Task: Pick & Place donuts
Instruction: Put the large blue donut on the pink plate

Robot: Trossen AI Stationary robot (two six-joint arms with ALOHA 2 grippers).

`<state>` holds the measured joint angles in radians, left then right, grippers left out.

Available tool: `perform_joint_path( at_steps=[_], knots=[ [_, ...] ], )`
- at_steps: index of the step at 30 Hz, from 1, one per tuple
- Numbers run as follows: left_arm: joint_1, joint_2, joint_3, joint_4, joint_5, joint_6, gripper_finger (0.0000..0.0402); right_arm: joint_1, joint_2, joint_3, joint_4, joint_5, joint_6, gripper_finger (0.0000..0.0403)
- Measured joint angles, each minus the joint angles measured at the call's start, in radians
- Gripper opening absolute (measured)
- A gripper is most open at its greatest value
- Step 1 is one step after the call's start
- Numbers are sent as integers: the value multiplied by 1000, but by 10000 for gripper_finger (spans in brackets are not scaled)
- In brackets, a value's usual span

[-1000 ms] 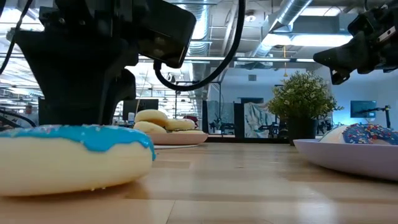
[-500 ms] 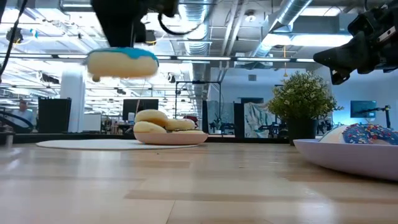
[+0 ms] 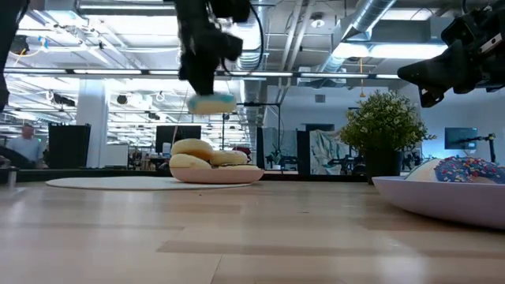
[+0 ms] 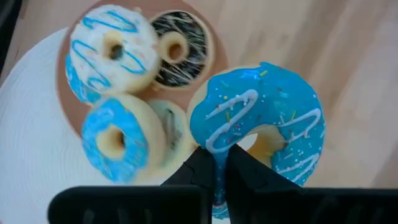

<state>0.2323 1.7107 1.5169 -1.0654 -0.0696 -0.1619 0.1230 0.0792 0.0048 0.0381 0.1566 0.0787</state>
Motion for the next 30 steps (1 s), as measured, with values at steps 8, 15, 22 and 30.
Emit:
perform_joint_path(
  at_steps=[8,15,22,30],
  knots=[
    [101,154,0,53,-1,79,15,0,0,0,0,0,0,0],
    [118,220,0,75,-15,74,17,0,0,0,0,0,0,0],
    [115,216,0,96,-50,70,18,0,0,0,0,0,0,0],
    [113,216,0,95,-49,58,27,0,0,0,0,0,0,0]
  ],
)
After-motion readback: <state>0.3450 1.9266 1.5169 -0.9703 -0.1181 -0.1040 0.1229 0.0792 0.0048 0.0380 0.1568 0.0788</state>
